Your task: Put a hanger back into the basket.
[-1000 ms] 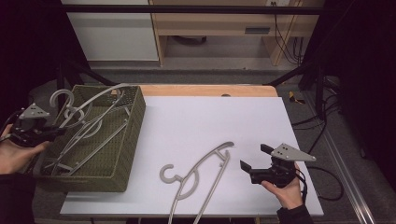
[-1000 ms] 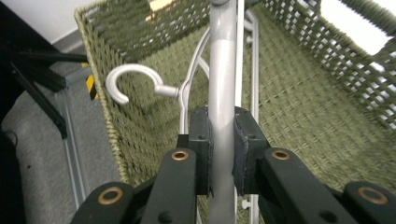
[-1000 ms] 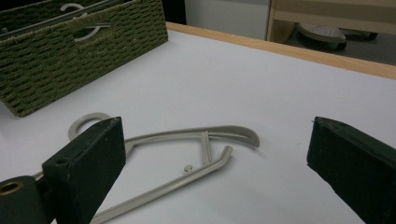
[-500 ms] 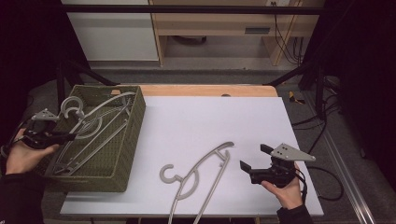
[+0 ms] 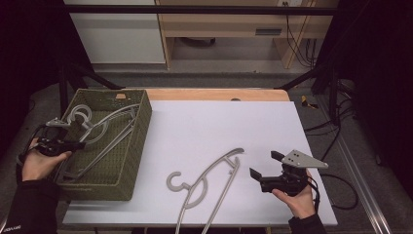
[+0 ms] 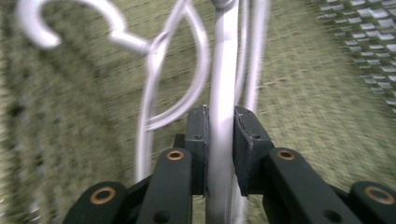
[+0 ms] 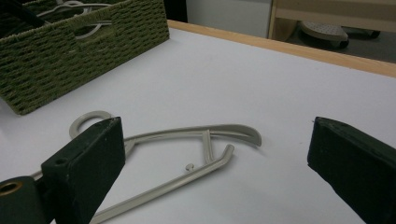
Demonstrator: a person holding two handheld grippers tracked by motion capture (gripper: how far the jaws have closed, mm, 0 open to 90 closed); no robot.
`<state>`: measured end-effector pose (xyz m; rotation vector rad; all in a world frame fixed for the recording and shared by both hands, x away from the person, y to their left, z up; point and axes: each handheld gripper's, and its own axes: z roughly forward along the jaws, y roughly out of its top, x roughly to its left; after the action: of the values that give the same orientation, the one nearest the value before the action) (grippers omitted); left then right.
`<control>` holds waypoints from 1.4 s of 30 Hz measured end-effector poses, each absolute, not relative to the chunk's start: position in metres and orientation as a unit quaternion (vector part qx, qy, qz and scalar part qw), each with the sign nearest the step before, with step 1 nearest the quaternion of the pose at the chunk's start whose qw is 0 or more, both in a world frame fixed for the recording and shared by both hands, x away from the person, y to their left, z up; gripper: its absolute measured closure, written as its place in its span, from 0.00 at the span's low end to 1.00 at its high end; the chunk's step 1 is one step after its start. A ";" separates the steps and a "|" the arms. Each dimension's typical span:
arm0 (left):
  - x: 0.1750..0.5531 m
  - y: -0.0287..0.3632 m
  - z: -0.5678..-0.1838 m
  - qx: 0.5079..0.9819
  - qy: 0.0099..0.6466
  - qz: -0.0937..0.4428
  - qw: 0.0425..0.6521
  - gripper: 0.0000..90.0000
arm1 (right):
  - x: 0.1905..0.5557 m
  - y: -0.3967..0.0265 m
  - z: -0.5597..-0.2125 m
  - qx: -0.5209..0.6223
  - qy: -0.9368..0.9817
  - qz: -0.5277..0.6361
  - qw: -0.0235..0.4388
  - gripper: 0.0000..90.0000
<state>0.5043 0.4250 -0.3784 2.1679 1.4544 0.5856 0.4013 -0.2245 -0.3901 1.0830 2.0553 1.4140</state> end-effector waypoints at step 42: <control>0.389 0.262 -0.351 0.761 0.333 0.250 0.497 0.18 | 0.403 -0.192 -0.406 0.368 0.773 0.485 0.181 0.17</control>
<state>0.3894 0.2617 -0.3505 1.8435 0.8060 0.6053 0.4031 -0.1917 -0.4063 1.0391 2.1817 1.3691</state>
